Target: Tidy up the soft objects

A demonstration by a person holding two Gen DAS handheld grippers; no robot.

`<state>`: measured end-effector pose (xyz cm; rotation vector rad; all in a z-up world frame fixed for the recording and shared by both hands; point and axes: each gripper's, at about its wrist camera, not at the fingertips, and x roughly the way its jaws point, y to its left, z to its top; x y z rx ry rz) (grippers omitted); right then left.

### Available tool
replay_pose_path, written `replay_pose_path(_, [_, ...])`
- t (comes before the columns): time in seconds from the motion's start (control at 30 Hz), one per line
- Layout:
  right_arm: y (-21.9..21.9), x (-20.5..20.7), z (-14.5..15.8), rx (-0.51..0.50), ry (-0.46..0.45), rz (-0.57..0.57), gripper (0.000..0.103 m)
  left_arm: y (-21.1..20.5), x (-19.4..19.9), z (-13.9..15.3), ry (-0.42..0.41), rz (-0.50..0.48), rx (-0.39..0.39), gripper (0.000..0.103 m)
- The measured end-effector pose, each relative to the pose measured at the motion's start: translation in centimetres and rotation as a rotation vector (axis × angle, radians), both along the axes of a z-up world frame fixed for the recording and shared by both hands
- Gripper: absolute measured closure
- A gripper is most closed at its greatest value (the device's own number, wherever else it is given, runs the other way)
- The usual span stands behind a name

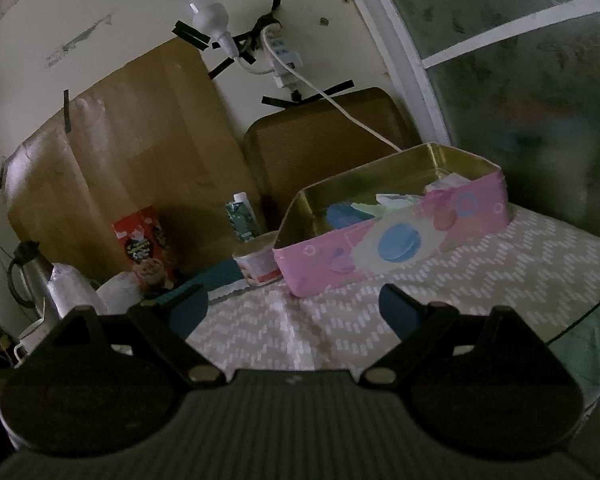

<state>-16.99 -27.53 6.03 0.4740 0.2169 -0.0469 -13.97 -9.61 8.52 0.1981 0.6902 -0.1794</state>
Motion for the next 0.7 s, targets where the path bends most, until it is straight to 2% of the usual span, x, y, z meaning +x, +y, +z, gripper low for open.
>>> replay_pose_path(0.47, [-0.2,-0.2,0.1,-0.014,-0.002,-0.003,0.009,-0.4,0.3,-0.2,0.039,-0.023,-0.030,0.000])
replay_pose_path(0.7, [-0.3,-0.2,0.0,-0.025,-0.002,-0.016,0.009,-1.2,-0.2,-0.2,0.003,-0.051,-0.020,0.000])
